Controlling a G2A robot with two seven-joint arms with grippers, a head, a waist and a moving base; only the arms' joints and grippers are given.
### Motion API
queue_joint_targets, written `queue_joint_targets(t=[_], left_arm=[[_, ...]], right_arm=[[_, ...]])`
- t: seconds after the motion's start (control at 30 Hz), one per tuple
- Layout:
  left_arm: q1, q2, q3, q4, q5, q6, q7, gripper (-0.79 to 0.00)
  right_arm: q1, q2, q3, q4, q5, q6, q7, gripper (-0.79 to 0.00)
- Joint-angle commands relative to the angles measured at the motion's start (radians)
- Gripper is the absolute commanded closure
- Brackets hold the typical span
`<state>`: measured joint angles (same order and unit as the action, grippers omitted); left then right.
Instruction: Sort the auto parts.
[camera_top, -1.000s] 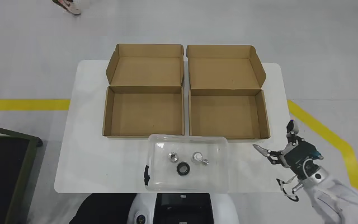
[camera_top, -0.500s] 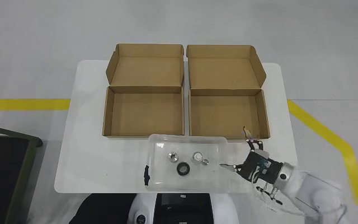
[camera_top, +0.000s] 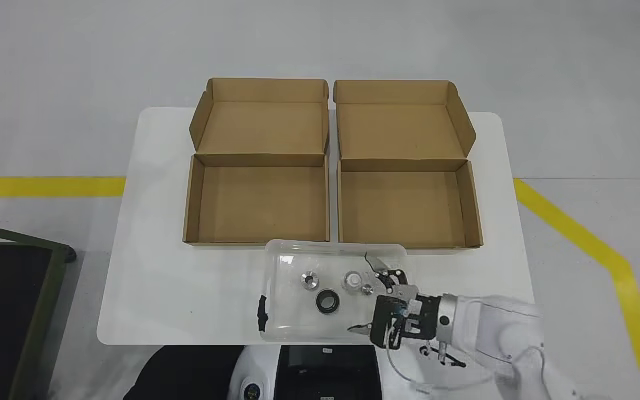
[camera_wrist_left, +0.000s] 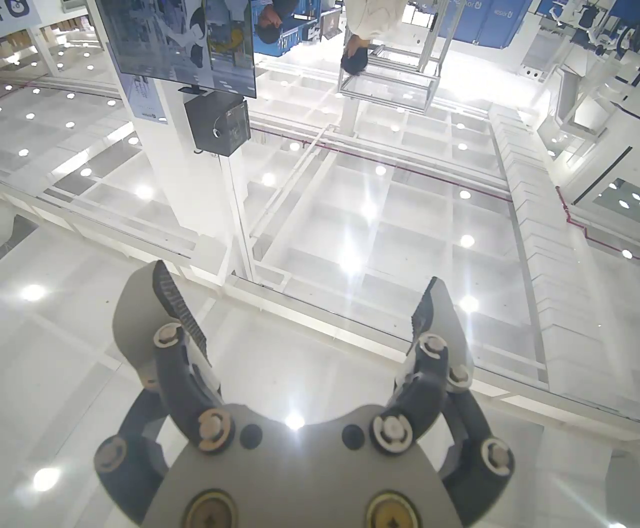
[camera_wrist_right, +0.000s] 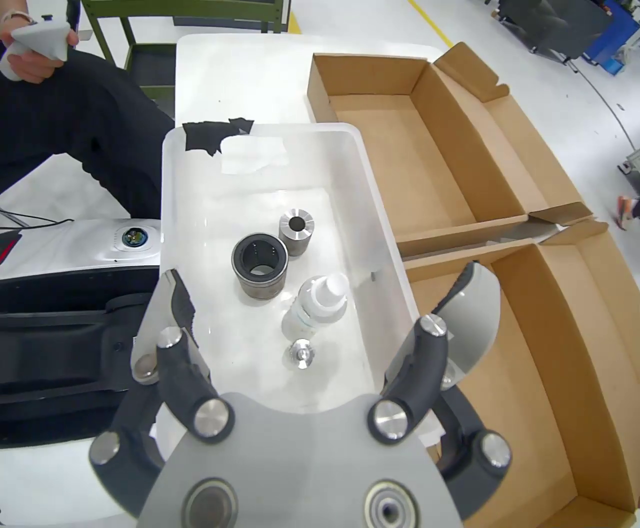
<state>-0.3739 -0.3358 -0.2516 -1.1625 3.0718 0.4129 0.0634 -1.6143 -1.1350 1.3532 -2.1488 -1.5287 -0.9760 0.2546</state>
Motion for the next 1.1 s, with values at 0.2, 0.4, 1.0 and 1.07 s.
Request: queue_joint_targets(t=[0.2,0.4,1.0,1.07], left_arm=[[0.000,0.000,0.000,0.000,0.000,0.000,0.000,-0.785],[0.000,0.000,0.000,0.000,0.000,0.000,0.000,-0.785],[0.000,0.000,0.000,0.000,0.000,0.000,0.000,-0.785],[0.000,0.000,0.000,0.000,0.000,0.000,0.000,-0.785]], right_arm=[[0.065,0.001,-0.077,0.082,-0.013,0.003,0.019,-0.785],[0.102,0.003,-0.099,0.136,0.000,0.017,0.031,-0.785],[0.162,0.013,-0.122,0.234,0.047,0.049,0.061,-0.631],[0.169,0.014,-0.126,0.241,0.046,0.053,0.060,-0.557]])
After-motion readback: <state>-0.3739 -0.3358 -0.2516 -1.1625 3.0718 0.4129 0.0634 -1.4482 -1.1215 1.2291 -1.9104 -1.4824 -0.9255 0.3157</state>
